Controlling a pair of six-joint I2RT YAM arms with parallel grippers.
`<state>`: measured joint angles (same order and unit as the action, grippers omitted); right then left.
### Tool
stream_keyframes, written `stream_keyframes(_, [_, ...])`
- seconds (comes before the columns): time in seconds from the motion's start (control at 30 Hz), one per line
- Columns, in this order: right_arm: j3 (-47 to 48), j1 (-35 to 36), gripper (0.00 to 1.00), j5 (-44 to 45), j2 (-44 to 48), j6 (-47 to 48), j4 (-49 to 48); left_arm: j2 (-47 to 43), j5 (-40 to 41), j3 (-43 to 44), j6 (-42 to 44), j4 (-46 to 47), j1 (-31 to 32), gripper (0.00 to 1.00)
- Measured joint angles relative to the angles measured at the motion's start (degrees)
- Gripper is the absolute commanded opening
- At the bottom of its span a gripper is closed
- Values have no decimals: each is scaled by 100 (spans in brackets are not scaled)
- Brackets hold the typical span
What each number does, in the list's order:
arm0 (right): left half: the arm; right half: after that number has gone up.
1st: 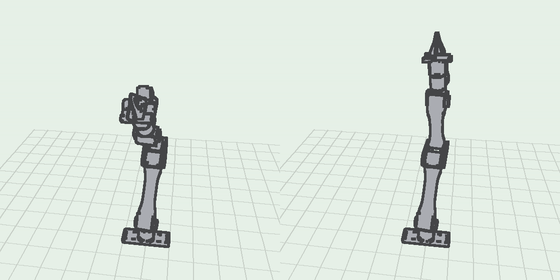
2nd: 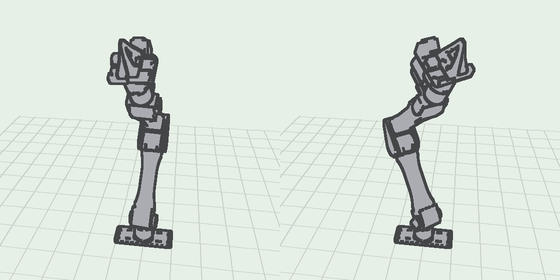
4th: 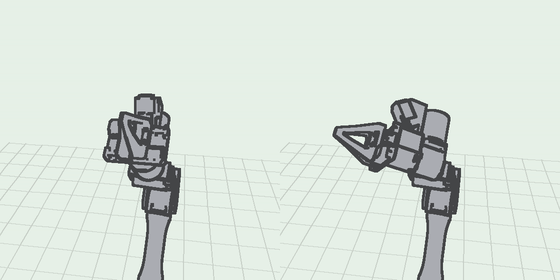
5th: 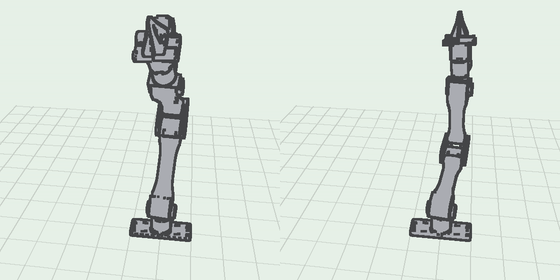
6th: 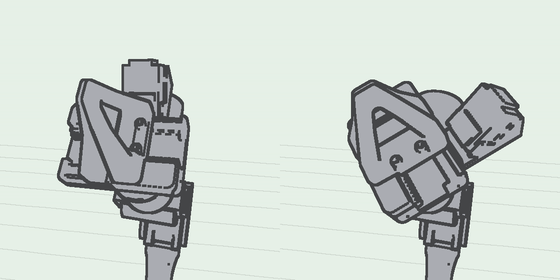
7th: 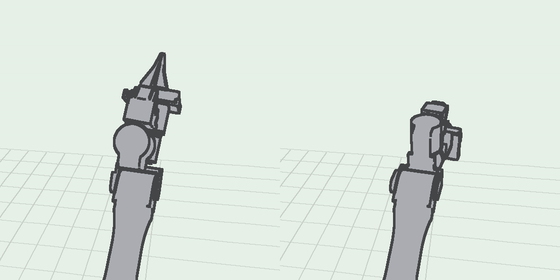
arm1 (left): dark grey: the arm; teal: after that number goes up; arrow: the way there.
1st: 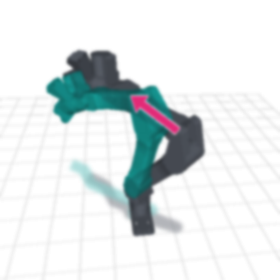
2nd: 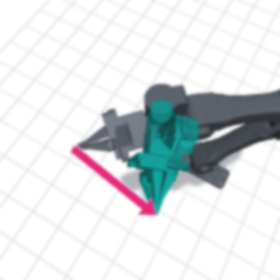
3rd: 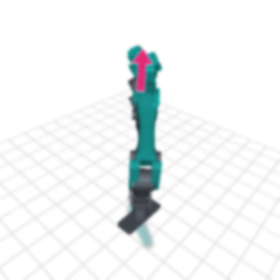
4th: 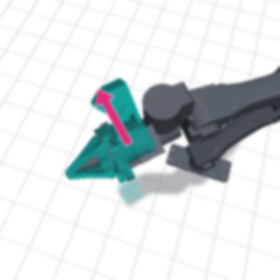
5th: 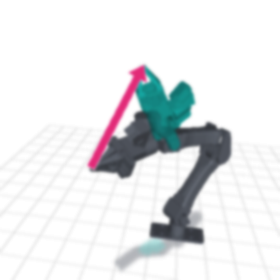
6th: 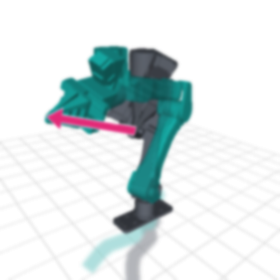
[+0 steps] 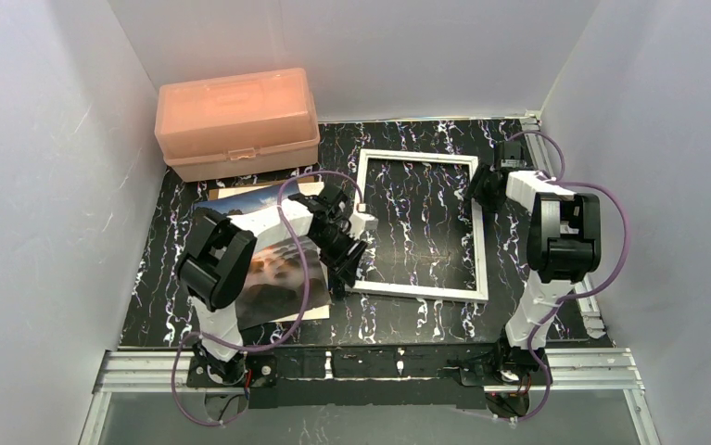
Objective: Put the photo into the frame
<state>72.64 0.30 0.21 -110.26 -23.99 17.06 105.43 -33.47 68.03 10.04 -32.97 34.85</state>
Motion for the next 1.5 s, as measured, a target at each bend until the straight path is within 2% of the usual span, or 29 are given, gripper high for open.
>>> stream_keyframes(0.17, [-629, 4, 59, -17, 444, -79, -170, -350, -177, -271, 9, -92, 251, 50])
stream_keyframes(0.27, [-1095, 9, 63, 85, 815, -175, -219, -560, -168, -273, 87, -229, 232, 70])
stream_keyframes(0.37, [-1414, 17, 69, 345, 1174, -240, 0, -837, -109, -208, 181, -560, 157, 83])
stream_keyframes(0.47, [-1401, 22, 77, 595, 1543, -269, 382, -1217, -59, 219, 306, -1178, -109, 94])
stream_keyframes(0.57, [-1093, 212, 80, 793, 1878, -280, 603, -1617, -116, 951, 514, -1762, -852, 99])
stream_keyframes(0.7, [-111, 1471, 82, 1189, 2013, -308, 660, -2170, 17, 1878, 1147, -2420, -2505, 99])
stream_keyframes(0.8, [625, 3080, 83, 1331, 1729, -411, 481, -2420, 127, 2070, 1722, -3005, -3775, 97])
stream_keyframes(0.93, [1617, 4774, 82, 1209, 605, -549, 382, -1980, 129, 2157, 2396, -3681, -5265, 92])
stream_keyframes(1.03, [2087, 5241, 82, 1008, -258, -706, 391, -1419, 205, 2026, 2739, -3770, -6002, 88])
stream_keyframes(1.13, [2291, 5342, 82, 896, -909, -894, 437, -1115, 483, 1469, 2964, -3536, -6380, 86])
stream_keyframes(1.27, [2271, 5287, 82, 861, -1290, -1143, 560, -1110, 894, 616, 3106, -3071, -6415, 78])
stream_keyframes(1.5, [2044, 5139, 83, 859, -1292, -1386, 326, -743, 1139, 426, 2997, -2286, -6389, 64])
